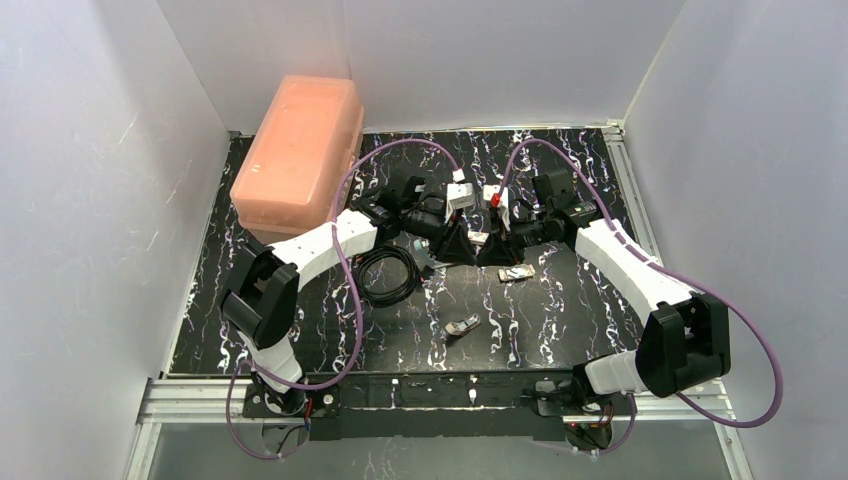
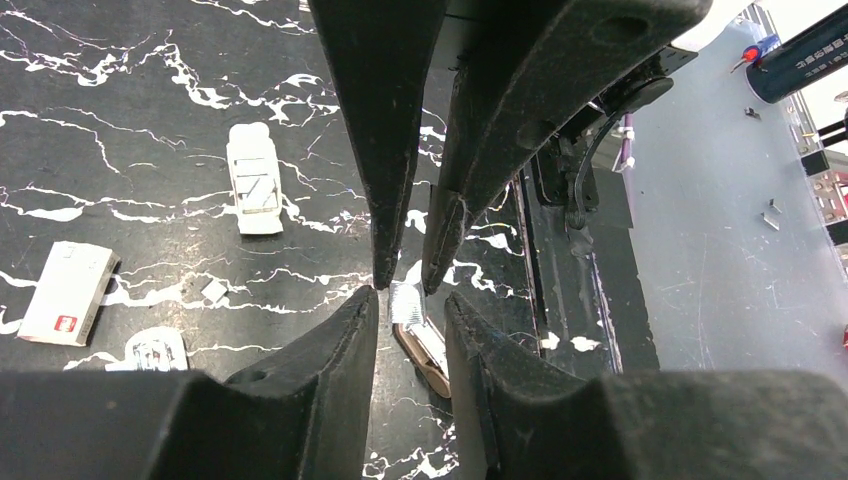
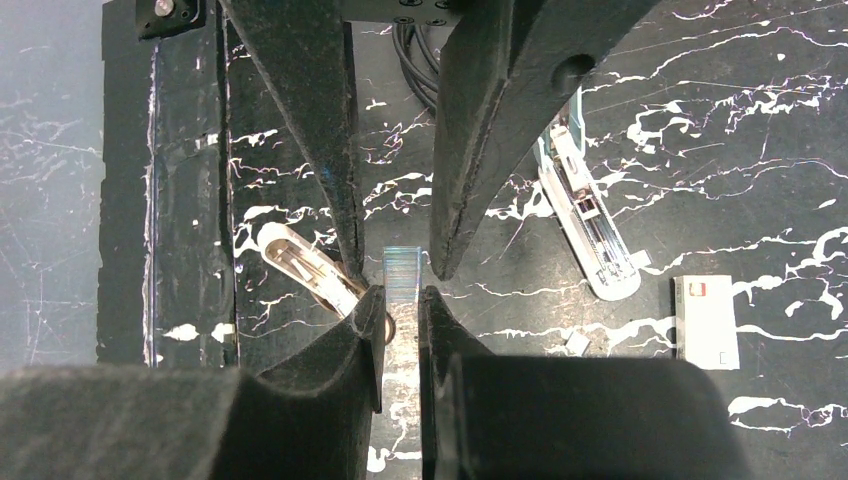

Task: Load the staples into the stapler
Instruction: Pick up the staple from the staple box.

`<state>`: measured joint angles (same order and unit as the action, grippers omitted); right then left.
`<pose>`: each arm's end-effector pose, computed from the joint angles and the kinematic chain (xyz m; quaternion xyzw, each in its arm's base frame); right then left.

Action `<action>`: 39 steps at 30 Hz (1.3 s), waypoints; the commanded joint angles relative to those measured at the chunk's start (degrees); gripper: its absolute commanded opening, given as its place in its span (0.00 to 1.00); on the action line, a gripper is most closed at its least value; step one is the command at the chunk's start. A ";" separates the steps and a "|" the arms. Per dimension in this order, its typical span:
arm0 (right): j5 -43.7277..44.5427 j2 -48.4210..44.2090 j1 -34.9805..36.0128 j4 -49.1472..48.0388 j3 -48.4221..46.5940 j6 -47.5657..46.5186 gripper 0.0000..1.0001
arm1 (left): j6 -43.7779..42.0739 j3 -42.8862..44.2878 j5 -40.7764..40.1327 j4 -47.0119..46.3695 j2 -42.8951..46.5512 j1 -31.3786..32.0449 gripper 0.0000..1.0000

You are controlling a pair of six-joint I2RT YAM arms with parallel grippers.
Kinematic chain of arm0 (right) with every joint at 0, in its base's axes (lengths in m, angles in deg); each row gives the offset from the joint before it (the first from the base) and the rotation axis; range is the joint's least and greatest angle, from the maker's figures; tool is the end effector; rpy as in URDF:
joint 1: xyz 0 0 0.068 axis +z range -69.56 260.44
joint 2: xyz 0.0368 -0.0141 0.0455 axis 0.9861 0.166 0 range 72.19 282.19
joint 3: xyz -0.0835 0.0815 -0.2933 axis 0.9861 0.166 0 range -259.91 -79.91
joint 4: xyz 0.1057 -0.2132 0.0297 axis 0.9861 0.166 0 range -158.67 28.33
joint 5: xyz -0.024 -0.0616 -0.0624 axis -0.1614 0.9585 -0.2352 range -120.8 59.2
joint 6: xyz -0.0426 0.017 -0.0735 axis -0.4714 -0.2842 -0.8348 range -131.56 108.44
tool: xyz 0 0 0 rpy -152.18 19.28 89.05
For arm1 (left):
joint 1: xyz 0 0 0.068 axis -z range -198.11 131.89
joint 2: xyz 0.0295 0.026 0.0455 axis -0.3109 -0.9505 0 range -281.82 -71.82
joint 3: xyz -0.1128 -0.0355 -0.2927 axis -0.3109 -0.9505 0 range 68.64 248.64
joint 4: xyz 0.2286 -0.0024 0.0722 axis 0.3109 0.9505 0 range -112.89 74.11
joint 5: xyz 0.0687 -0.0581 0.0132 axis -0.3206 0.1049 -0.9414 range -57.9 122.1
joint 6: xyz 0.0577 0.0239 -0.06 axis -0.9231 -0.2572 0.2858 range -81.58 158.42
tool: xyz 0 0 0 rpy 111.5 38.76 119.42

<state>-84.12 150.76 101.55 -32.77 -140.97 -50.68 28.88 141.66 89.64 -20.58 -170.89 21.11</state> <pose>0.2203 0.1510 0.3099 -0.5475 0.6634 0.3768 0.3437 0.2654 -0.3001 0.3197 0.5354 0.5839 -0.5145 0.3282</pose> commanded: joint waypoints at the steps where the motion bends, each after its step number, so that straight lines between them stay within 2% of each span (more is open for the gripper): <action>1: -1.30 -1.44 -0.06 -0.92 -0.03 0.86 0.14 | -0.76 1.25 0.74 1.36 0.37 0.17 0.27; 9: -1.10 -1.48 -0.07 -1.31 0.06 1.21 0.13 | -0.05 1.67 0.52 1.28 -0.07 0.13 0.18; 16: 0.28 -1.65 -0.10 -2.68 0.12 2.78 0.16 | 2.58 1.52 -0.15 0.39 -0.25 0.14 0.03; 18: 1.01 -1.49 -0.04 -3.13 0.07 3.36 0.21 | 3.64 1.28 -0.74 -0.12 -0.25 0.15 0.00; 21: 3.01 -1.49 -0.05 -3.70 -0.17 4.16 0.33 | 6.37 0.83 -1.72 -1.34 -0.10 -0.02 0.00; 23: 4.72 -1.53 -0.13 -3.78 -0.69 4.47 0.41 | 8.91 0.24 -2.62 -2.02 0.27 -0.41 0.00; 26: 7.05 -2.10 -0.16 -3.52 -1.21 4.11 0.50 | 16.16 -1.70 -4.89 -6.19 1.43 -1.61 0.00; 29: 9.18 -2.66 -0.18 -2.43 -2.52 2.80 0.57 | 22.04 -2.76 -6.10 -6.52 2.59 -2.99 0.00; 39: 8.71 -5.15 -0.12 0.00 -5.04 -2.91 0.59 | 45.43 -2.62 -5.41 -6.70 1.70 -4.40 0.00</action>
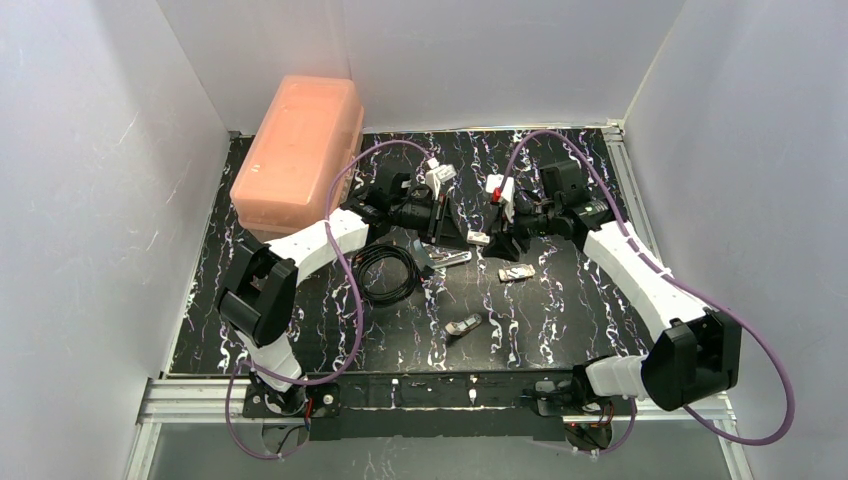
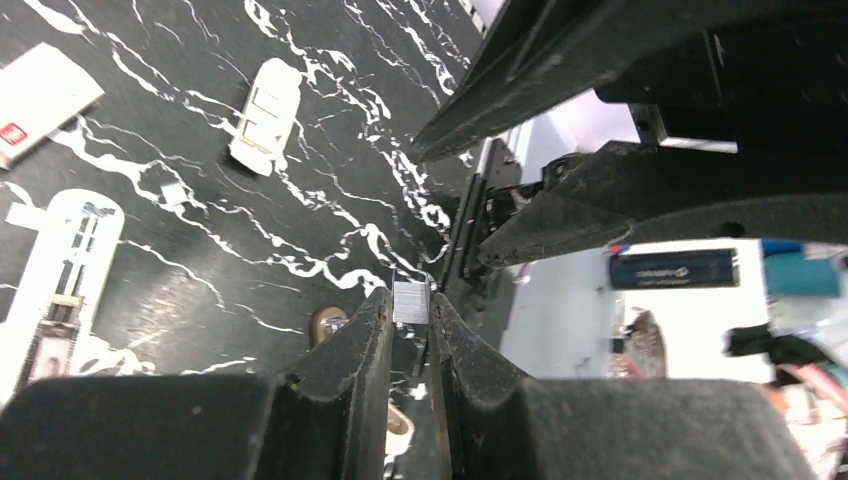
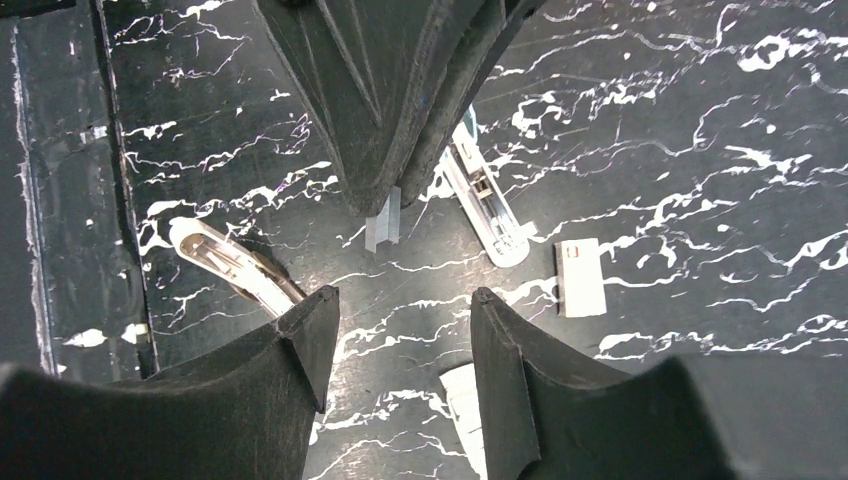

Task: Load the staples into the stapler
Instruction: Pick up the staple from the staple box.

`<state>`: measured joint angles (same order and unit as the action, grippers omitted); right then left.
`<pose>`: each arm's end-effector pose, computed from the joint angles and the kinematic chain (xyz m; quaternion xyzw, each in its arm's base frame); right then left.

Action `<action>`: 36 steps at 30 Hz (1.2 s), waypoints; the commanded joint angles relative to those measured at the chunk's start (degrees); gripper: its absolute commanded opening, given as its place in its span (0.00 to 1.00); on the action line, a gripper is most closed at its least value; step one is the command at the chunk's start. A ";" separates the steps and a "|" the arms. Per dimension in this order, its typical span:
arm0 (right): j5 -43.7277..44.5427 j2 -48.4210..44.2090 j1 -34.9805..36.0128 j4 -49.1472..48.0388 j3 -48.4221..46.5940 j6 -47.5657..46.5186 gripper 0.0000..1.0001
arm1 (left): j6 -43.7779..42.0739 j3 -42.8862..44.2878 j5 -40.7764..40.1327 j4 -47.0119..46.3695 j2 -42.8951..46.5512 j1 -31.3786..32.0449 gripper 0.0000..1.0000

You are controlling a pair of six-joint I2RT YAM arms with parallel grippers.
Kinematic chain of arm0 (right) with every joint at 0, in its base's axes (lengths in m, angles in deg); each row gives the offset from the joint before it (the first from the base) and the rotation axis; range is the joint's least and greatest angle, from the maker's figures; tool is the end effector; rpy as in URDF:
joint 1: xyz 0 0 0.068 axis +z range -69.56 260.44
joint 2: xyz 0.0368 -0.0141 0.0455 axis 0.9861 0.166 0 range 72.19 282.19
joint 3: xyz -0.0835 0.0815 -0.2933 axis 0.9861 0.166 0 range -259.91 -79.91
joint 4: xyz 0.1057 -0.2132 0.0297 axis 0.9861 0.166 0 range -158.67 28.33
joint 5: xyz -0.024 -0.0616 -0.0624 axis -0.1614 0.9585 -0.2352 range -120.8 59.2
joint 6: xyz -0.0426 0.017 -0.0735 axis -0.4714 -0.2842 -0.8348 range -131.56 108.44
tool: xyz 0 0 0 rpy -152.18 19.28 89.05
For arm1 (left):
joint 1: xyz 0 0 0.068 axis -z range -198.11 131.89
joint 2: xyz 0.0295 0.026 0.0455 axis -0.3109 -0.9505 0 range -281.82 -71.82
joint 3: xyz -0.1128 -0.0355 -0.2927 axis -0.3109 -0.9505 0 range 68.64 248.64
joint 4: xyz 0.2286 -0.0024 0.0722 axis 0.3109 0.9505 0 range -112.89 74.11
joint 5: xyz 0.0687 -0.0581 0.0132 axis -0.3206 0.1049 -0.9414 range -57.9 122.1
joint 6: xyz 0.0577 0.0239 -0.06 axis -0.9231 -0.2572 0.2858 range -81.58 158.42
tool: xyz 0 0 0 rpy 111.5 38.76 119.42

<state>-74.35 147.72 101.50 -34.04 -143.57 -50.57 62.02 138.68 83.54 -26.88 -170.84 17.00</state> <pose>0.2251 0.1433 0.3310 -0.5507 0.6780 0.2866 0.3936 0.2941 -0.2800 0.3115 0.3083 0.7326 -0.5563 0.2426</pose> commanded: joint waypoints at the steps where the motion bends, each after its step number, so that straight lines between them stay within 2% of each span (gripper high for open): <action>1: -1.08 -2.20 -0.09 1.08 -2.36 -3.31 0.59 | 14.77 0.62 0.68 -0.36 1.25 -0.38 0.00; 6: -1.91 -2.30 -0.13 0.44 -2.77 -3.07 0.55 | 26.75 2.42 1.36 -0.05 -1.70 -0.48 0.00; 10: -2.15 -3.12 -0.12 0.09 -2.28 -2.36 0.53 | 32.47 3.21 1.83 -0.62 -3.01 -0.48 0.00; 18: -3.32 -4.14 -0.13 -0.41 -0.30 -1.49 0.53 | 38.10 3.39 2.42 -1.21 -3.50 -0.48 0.00; 25: -3.03 -3.34 -0.11 -3.04 0.85 1.25 0.53 | 44.55 1.63 3.27 -5.86 -4.00 -0.48 0.00; 36: -1.64 -2.65 -0.14 -5.15 1.55 2.85 0.44 | 47.79 0.82 3.72 -8.66 -4.11 -0.40 0.00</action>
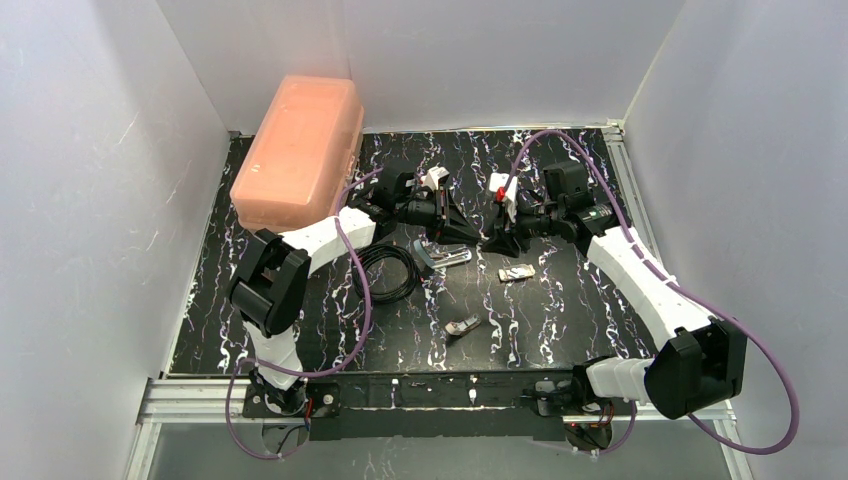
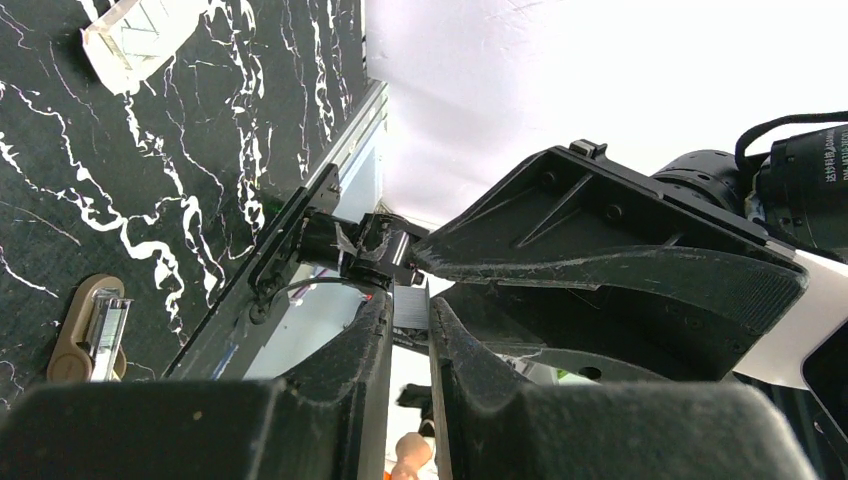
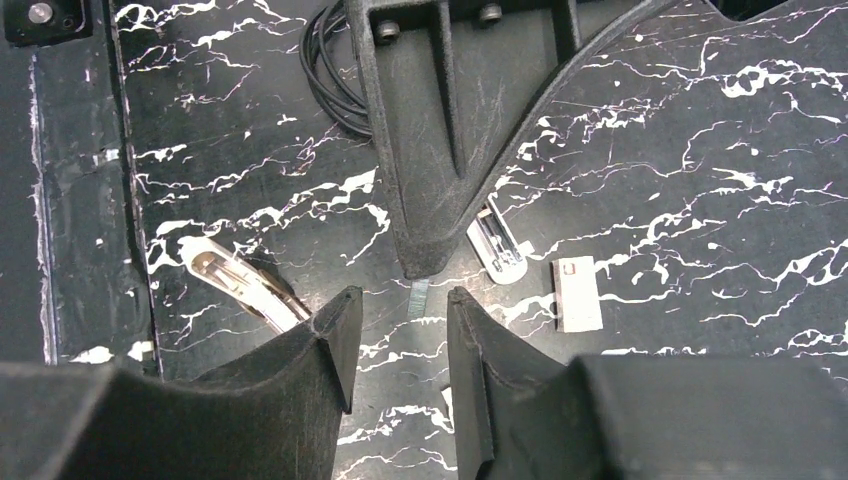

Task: Load the staples into the stapler
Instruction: Pick up the staple from the staple box.

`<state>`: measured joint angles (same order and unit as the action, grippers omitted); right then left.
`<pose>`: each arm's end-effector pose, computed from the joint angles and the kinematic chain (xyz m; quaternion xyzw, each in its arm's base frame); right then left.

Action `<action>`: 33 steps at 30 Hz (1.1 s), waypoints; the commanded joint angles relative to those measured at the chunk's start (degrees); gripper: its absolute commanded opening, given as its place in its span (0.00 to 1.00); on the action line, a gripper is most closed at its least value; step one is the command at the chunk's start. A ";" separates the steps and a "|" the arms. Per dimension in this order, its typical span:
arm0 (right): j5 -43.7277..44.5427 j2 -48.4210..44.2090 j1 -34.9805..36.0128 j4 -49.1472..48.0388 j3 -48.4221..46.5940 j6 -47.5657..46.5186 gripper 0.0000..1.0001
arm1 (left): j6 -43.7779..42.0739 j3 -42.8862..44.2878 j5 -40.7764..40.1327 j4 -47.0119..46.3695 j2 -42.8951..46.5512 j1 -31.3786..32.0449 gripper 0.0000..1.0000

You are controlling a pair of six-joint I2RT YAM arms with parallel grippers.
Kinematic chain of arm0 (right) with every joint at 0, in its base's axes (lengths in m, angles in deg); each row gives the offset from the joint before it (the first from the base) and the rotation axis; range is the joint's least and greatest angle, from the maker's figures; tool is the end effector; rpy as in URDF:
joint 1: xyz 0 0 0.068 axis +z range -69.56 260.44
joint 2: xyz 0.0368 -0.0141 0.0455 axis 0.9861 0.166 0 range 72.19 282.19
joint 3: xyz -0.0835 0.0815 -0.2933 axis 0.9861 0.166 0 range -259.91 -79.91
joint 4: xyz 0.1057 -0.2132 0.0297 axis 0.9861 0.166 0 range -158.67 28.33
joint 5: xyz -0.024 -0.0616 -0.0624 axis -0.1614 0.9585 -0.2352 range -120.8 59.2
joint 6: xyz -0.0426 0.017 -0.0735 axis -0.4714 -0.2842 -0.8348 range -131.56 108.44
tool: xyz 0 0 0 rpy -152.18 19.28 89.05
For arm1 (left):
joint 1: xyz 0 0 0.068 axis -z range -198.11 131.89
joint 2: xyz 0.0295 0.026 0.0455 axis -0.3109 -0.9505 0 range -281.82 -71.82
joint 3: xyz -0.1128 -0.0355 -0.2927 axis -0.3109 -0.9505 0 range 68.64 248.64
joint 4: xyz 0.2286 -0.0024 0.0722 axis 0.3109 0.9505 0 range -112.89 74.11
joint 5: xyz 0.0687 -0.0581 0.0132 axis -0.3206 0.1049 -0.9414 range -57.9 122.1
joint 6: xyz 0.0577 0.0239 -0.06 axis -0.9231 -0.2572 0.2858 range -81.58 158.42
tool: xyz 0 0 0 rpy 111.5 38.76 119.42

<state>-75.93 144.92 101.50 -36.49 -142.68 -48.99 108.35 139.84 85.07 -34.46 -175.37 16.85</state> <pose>0.2159 0.1414 0.3426 -0.5481 0.6605 0.2938 0.4207 0.3123 -0.2930 0.3025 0.0203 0.7788 -0.6267 0.0189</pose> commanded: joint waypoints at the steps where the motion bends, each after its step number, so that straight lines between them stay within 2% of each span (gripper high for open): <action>1: 0.13 0.24 -0.09 -2.86 0.67 1.35 0.43 | 1.60 -0.37 2.19 -1.22 0.45 -0.24 0.00; 5: 0.86 0.47 -0.14 -3.57 0.72 1.79 0.41 | 1.69 -0.54 2.22 -1.43 0.49 -0.24 0.00; 9: 1.02 0.74 -0.03 -3.87 0.95 1.94 0.32 | 1.99 -0.88 2.05 -1.63 0.46 -0.24 0.00; 24: -0.05 1.23 -0.03 -4.41 1.18 2.08 0.14 | 2.33 -1.45 1.87 -2.05 0.42 -0.16 0.00; 28: -0.89 1.19 0.10 -3.62 1.31 1.77 0.12 | -1.50 -1.50 0.73 -2.05 1.04 -0.16 0.16; 33: -3.03 0.93 -0.02 -2.03 2.95 1.92 0.11 | -15.44 -0.47 -1.20 1.80 4.03 -0.16 0.44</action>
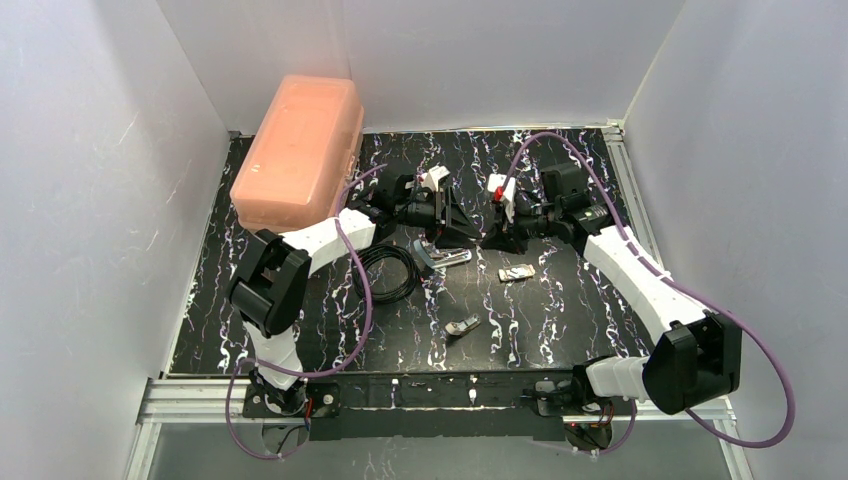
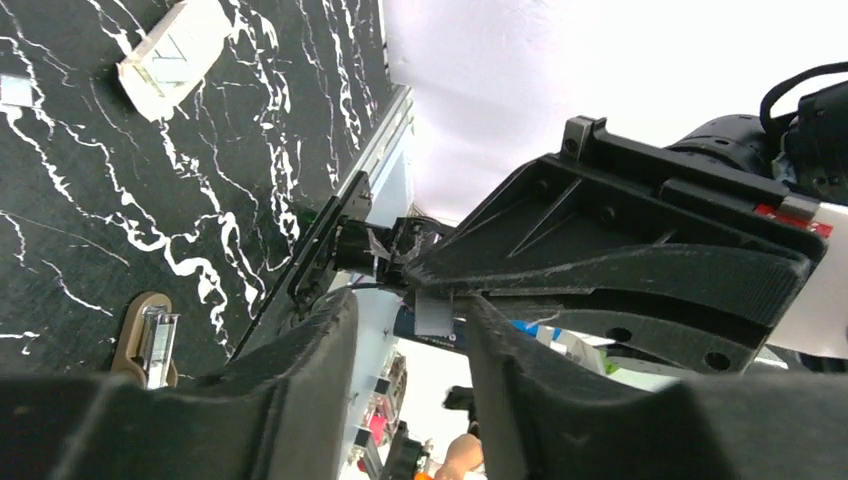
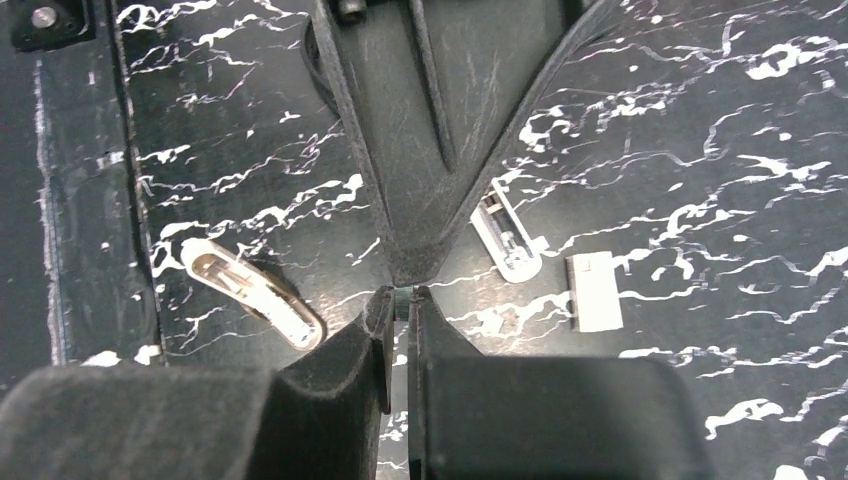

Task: Load the staples into the stapler
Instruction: Pick up the staple from the staple box.

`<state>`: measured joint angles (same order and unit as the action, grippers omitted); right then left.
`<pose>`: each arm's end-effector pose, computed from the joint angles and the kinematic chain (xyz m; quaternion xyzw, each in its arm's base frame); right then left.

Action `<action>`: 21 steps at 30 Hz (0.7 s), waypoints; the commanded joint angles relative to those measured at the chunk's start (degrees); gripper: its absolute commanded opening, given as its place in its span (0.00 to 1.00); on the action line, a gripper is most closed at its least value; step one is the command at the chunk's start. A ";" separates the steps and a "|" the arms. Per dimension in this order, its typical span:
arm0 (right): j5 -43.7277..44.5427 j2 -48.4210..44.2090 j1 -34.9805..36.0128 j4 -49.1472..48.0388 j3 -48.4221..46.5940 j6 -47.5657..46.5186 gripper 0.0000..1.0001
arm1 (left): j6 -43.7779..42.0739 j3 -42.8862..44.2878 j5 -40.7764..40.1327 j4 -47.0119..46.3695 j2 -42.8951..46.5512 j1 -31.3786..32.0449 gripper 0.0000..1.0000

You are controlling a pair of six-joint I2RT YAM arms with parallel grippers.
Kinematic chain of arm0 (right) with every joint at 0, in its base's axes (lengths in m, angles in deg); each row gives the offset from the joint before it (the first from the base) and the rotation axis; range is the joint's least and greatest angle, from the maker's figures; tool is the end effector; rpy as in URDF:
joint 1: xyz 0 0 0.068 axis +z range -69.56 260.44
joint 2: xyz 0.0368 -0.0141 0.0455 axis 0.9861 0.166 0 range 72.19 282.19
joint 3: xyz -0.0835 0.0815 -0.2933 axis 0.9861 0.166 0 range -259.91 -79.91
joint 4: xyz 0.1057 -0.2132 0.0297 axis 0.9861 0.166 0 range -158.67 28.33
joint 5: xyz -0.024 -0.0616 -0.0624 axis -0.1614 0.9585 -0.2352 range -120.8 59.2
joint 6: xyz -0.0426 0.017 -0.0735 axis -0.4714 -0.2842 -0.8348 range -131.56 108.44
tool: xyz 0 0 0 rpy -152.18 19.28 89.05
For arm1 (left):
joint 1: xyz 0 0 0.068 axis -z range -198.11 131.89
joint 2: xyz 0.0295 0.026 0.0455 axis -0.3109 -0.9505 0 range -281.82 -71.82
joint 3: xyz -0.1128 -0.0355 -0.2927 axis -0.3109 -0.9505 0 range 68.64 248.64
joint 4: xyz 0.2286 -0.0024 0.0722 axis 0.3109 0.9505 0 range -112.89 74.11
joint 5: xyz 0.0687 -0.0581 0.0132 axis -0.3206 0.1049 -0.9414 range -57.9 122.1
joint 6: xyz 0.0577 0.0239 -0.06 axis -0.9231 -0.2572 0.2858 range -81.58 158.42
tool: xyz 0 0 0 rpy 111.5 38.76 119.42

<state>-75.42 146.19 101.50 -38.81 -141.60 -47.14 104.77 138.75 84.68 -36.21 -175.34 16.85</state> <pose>0.2231 0.1437 0.3348 -0.5366 0.6716 0.2968 0.4158 0.3121 -0.2924 0.2997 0.0455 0.7761 -0.6273 0.0450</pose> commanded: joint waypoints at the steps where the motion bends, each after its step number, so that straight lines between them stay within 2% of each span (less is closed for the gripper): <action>1: -4.33 -0.34 0.03 0.42 2.47 0.62 0.11 | -15.13 0.95 -1.19 4.63 4.68 -0.16 0.49; 6: -9.14 -0.25 -0.12 0.27 5.17 4.53 0.11 | -37.73 2.07 -3.18 10.30 8.60 -0.33 0.59; 10: -13.57 1.31 -0.31 -0.80 6.14 8.74 0.11 | -54.12 1.09 0.29 12.11 11.50 -0.39 0.62; 15: -18.97 4.93 -0.39 -2.64 5.82 14.78 0.11 | -81.42 -0.60 7.81 19.99 14.78 -0.17 0.62; 18: -21.68 6.61 -0.38 -4.72 6.08 19.45 0.11 | -98.33 0.59 9.57 29.26 15.43 -0.03 0.61; 21: -24.03 7.65 -0.32 -8.84 7.03 24.88 0.11 | -109.19 1.84 9.66 35.42 15.47 0.64 0.58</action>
<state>-93.04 153.20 101.42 -41.63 -135.33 -30.90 20.01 138.86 90.56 -13.28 -161.62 16.89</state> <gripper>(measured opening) 0.143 0.598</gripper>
